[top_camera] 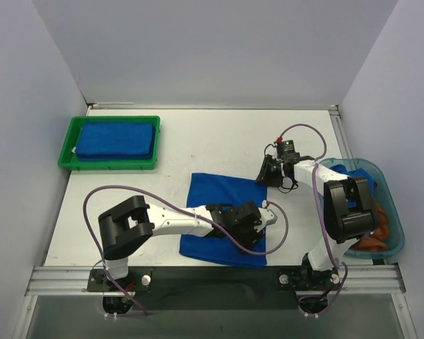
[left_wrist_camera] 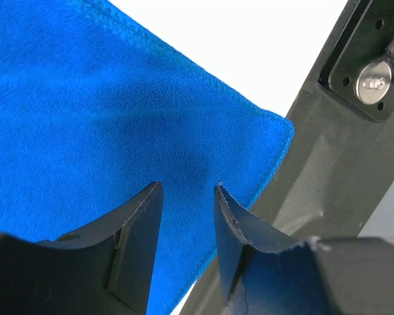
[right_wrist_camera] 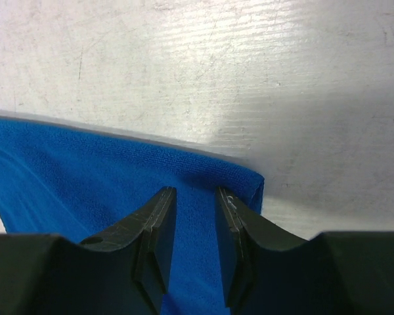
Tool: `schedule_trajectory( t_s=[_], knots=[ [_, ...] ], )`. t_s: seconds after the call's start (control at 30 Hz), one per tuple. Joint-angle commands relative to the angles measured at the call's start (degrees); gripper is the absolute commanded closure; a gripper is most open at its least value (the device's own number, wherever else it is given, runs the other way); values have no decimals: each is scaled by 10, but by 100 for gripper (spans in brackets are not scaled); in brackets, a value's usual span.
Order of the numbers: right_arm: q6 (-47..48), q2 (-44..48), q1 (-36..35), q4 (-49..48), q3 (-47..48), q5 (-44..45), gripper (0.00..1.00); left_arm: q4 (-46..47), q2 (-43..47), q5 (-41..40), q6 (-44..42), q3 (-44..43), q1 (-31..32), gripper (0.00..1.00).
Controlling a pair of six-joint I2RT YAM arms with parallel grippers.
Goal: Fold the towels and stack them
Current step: Fold the towel
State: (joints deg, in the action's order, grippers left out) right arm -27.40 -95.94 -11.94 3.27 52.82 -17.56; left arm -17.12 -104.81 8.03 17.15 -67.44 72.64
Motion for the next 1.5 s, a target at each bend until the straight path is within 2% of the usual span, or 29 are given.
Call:
schedule_trajectory(
  t_s=[0.0, 0.43, 0.63, 0.77, 1.0, 1.1, 1.2, 1.37, 1.47],
  knots=[
    [8, -11, 6, 0, 25, -12, 69, 35, -11, 37, -24, -22, 0, 54],
    [-19, -70, 37, -1, 59, 0, 69, -61, -16, 148, -62, 11, 16, 65],
    [-20, -90, 52, 2, 84, -2, 69, -78, -14, 146, -65, 22, 17, 65],
    [-15, -75, 52, 9, 89, -16, 68, -84, -17, 125, -60, -1, 17, 58],
    [6, 21, 52, 41, 91, -18, 67, -85, -12, 70, -20, -71, 4, 41],
    [1, 55, 51, 76, 84, -23, 67, -80, 12, 51, 8, -86, -14, 36],
    [-20, 87, 48, 84, 52, -29, 67, -63, 55, 34, 38, -69, -50, 36],
    [-44, 112, 38, 85, -3, -34, 69, -48, 130, 15, 82, 12, -147, 39],
    [-42, 103, 18, 83, -20, -35, 70, -51, 172, 10, 104, 82, -175, 41]
  ],
)
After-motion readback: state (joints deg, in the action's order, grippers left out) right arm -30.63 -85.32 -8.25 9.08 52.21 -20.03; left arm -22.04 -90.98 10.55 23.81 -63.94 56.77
